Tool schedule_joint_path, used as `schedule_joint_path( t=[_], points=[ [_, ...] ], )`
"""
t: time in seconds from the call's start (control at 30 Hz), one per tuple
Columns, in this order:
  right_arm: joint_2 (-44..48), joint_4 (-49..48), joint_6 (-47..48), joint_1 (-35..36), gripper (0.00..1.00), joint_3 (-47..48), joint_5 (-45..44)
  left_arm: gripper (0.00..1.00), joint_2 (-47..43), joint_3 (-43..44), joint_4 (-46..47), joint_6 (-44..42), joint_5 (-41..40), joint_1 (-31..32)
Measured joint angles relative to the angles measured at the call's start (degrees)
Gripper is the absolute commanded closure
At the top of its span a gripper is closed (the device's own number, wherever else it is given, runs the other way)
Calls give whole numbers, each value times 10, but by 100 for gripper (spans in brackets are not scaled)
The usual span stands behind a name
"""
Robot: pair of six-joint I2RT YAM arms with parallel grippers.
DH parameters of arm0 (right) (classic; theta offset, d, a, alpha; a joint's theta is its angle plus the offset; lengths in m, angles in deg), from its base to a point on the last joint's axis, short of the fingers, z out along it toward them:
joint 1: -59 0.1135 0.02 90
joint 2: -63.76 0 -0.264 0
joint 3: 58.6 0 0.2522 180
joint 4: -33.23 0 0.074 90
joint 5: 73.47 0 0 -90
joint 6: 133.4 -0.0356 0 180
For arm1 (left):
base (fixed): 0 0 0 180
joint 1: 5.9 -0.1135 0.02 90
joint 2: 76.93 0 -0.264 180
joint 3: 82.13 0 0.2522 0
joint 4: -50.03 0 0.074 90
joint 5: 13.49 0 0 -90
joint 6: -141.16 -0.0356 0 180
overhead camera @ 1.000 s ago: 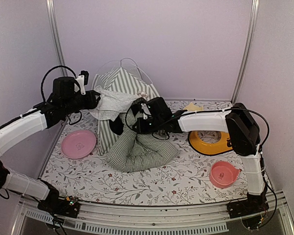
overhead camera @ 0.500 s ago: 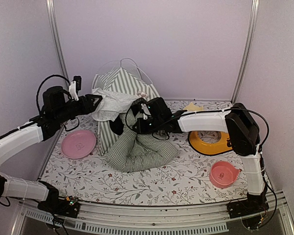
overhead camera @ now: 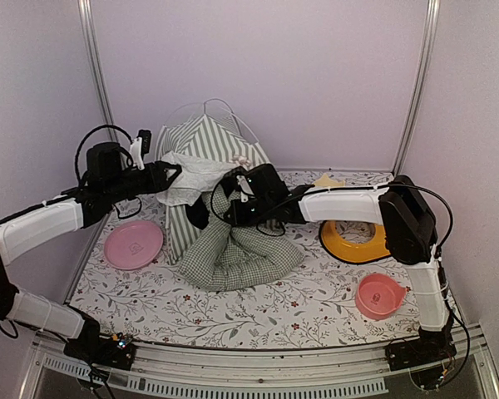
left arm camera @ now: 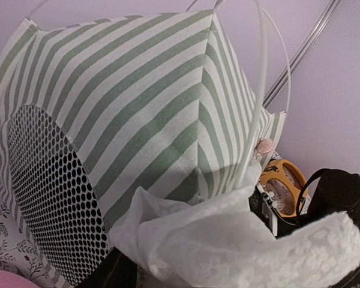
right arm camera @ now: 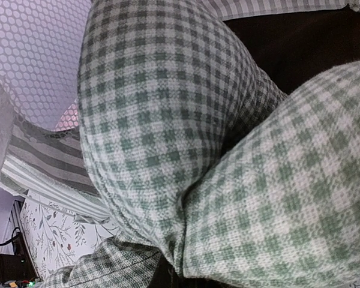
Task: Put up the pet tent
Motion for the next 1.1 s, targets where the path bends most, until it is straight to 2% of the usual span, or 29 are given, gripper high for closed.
schedule_joint_path(
  t=[0.23, 0.37, 0.5, 0.8, 0.9, 1.0, 1.1],
  points=[
    [-3, 39, 17, 1, 100, 32, -9, 69, 7, 30, -47, -40, -5, 7],
    [-3, 62, 31, 6, 100, 56, -24, 86, 16, 50, -75, -58, 13, 10],
    [-4, 75, 41, 9, 100, 71, -47, 99, 26, 73, -102, -72, 56, 11],
    [-16, 58, 66, 12, 100, 69, -97, 100, 30, 111, -154, -61, 167, 13],
    [-17, 31, 78, 12, 95, 47, -99, 100, 30, 111, -166, -57, 199, 12],
    [-15, -10, 93, 12, 95, 11, -87, 100, 29, 110, -165, -51, 226, 11],
    [-13, -34, 104, 11, 97, -10, -31, 100, 22, 94, -152, -45, 257, 11]
  ],
)
